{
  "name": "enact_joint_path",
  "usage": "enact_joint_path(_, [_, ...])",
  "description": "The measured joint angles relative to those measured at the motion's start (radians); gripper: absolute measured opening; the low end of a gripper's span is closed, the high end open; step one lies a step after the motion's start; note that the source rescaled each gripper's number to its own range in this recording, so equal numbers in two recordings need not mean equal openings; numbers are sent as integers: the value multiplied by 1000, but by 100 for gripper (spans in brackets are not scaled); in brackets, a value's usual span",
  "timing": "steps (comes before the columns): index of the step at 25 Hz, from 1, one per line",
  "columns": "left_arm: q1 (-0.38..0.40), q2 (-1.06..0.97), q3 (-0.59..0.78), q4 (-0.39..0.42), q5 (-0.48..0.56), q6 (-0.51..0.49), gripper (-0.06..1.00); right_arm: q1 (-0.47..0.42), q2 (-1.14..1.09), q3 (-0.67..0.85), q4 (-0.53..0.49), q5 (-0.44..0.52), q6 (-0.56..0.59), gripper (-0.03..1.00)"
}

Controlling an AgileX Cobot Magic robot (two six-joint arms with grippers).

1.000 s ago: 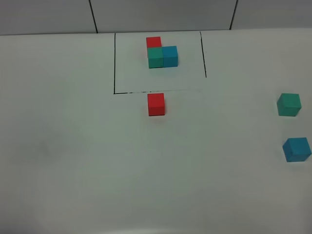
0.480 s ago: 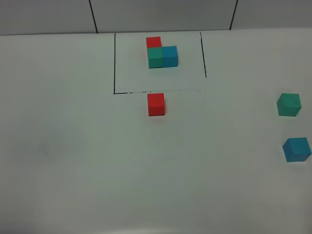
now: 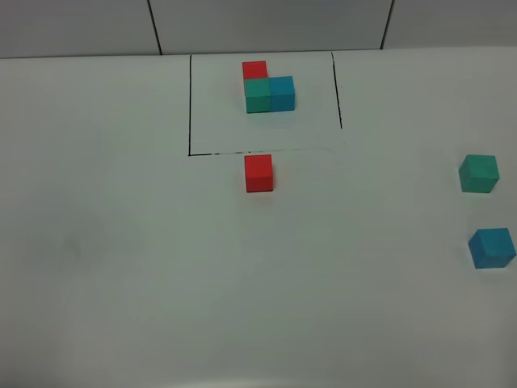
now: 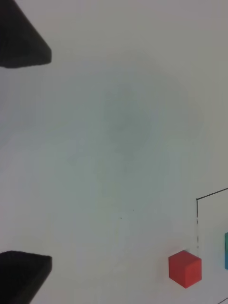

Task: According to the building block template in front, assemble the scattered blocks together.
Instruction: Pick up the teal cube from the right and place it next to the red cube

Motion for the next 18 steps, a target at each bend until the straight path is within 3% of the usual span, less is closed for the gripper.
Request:
enact_joint_path(12, [0, 0, 0, 0, 0, -1, 84, 0, 26, -8, 5, 15, 11, 86])
enact_joint_path(18, [0, 0, 0, 0, 0, -2, 84, 0, 277, -25, 34, 9, 29, 86])
